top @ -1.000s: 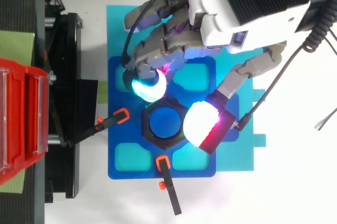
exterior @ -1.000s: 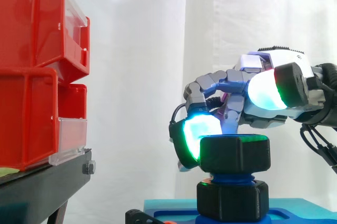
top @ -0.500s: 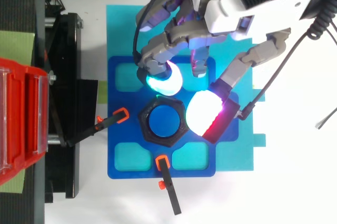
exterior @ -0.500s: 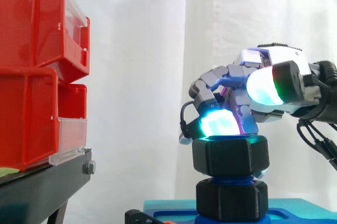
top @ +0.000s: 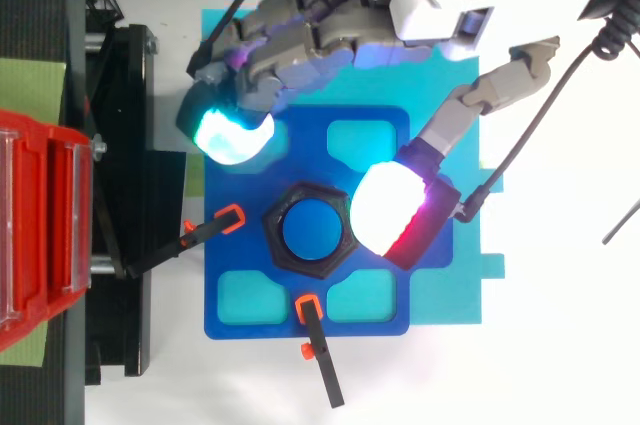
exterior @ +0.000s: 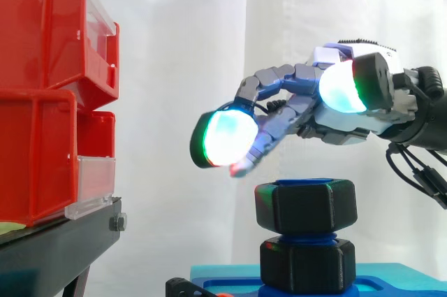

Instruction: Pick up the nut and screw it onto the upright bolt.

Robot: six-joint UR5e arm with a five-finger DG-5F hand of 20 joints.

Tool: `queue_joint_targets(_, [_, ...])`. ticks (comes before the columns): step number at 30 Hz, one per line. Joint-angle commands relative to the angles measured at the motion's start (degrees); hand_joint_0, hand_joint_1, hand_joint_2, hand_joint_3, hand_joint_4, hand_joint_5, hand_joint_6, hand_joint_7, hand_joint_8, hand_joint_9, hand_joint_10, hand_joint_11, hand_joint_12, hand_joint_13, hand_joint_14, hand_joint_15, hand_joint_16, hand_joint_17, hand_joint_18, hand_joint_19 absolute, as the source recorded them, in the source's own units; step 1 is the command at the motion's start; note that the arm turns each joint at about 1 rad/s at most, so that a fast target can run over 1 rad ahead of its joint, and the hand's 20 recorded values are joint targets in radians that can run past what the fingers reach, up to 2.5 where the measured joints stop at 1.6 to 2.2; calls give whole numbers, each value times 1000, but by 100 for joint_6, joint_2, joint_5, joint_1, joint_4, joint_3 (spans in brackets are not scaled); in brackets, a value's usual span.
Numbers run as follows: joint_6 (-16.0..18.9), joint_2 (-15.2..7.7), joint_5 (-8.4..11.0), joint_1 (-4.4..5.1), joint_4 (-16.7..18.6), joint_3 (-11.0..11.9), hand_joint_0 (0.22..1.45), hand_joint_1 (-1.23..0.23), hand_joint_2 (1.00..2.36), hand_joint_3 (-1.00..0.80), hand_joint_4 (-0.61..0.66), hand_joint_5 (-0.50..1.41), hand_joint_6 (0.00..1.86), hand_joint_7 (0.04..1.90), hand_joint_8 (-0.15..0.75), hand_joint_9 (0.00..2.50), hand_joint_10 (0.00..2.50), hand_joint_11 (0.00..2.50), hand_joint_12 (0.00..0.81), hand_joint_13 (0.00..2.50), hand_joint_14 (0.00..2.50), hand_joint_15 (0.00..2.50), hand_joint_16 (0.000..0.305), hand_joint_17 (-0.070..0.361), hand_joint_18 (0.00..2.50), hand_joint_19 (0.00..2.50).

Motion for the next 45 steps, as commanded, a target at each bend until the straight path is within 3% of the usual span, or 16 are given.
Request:
queue_joint_targets(1, [8, -5, -24, 24, 130, 3, 472, -272, 1000, -500, 100, -200, 501, 599, 176, 531, 0, 0, 233, 329, 0, 0, 24, 54, 0, 0])
queue_joint_targets(5, [-1, -13, -7, 85, 218, -6, 457, -221, 1000, -500, 61, -224, 500, 557, 155, 290, 0, 0, 267, 139, 0, 0, 31, 70, 0, 0])
queue_joint_targets(11, [26, -93, 81, 208, 227, -6, 450, -195, 1000, -500, 48, -231, 500, 552, 155, 227, 0, 0, 276, 87, 0, 0, 33, 75, 0, 0])
queue_joint_targets(12, [52, -93, 169, 296, 191, -6, 449, -192, 1000, -500, 47, -231, 500, 550, 156, 224, 0, 0, 277, 83, 0, 0, 34, 76, 0, 0])
queue_joint_targets(22, [61, -145, 362, 463, -37, -6, 449, -185, 1000, -500, 50, -231, 500, 557, 156, 216, 0, 0, 279, 87, 0, 0, 34, 77, 0, 0])
queue_joint_targets(35, [52, -145, 336, 437, -195, -50, 454, -186, 1000, -500, 114, -195, 502, 747, 191, 260, 0, 0, 280, 116, 0, 0, 33, 75, 0, 0])
queue_joint_targets(39, [43, -145, 345, 428, -134, -252, 458, -192, 1000, -500, 126, -189, 502, 761, 192, 262, 0, 0, 278, 130, 0, 0, 32, 73, 0, 0])
queue_joint_targets(45, [61, -136, 327, 419, 7, -287, 461, -201, 1000, -500, 133, -184, 502, 776, 197, 278, 0, 0, 277, 152, 0, 0, 32, 72, 0, 0])
